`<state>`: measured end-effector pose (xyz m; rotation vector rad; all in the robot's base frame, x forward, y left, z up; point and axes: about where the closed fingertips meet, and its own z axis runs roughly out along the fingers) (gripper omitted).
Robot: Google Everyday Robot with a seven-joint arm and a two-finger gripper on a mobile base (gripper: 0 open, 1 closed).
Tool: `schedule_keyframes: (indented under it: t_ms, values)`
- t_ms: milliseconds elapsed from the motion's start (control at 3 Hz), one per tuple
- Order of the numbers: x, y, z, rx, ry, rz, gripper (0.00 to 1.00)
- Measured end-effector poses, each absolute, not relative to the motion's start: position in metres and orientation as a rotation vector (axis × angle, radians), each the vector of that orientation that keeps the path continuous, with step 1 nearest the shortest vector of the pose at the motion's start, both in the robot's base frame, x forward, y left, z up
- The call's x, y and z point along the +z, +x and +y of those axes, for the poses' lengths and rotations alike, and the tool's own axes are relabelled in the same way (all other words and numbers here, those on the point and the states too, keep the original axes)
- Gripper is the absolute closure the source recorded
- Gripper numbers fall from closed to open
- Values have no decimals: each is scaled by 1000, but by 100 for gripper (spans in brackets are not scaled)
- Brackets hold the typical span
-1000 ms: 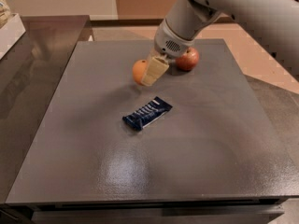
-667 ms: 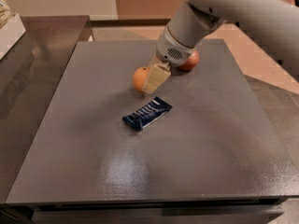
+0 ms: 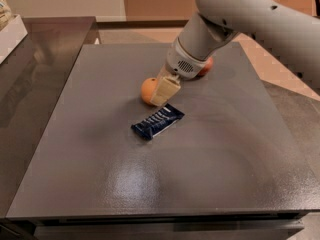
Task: Move orange near rxbar blueberry
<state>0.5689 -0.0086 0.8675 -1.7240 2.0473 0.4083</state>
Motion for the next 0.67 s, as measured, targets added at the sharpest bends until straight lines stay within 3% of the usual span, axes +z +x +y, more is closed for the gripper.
schedule_keyframes:
  t_ms: [333,667]
  values:
    - [866,569,-7,410,-1726,2047,13]
    - [866,568,-6,411,-1729,2046,0]
